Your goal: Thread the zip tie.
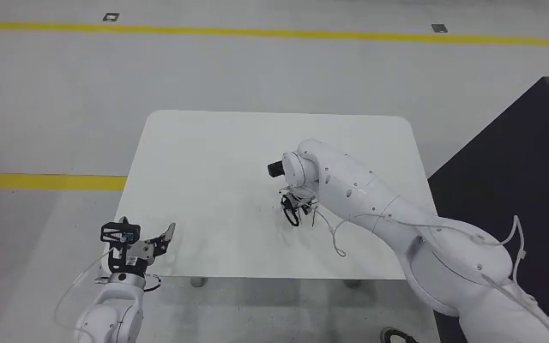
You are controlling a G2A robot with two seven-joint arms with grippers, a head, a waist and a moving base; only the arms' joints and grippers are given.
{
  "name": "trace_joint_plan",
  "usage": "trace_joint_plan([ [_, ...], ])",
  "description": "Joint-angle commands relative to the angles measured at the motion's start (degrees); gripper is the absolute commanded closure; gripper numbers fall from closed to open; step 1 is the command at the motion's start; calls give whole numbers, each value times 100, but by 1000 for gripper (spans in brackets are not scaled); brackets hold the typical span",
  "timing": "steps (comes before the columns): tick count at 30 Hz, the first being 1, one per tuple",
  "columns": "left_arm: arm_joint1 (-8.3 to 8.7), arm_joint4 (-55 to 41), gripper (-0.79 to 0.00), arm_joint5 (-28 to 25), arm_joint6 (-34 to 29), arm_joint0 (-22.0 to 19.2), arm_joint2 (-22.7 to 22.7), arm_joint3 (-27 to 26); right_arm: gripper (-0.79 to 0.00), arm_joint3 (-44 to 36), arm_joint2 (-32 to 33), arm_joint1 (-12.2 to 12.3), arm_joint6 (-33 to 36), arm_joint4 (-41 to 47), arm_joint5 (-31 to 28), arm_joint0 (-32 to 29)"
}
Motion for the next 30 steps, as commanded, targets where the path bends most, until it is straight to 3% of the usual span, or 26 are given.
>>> trace_joint_plan([
  [1, 0, 0, -785, 0, 0, 0, 0, 0, -234, 141, 19, -52, -37, -19, -109, -20],
  [18, 0, 0, -785, 0, 0, 0, 0, 0, -194, 927, 244, -438, -134, -142, -387, -18],
  [22, 0, 0, -785, 0, 0, 0, 0, 0, -135, 1065, 312, -503, -147, -141, -464, -18],
  [30, 0, 0, -785, 0, 0, 0, 0, 0, -139, 1248, 424, -621, -161, -197, -488, -8],
])
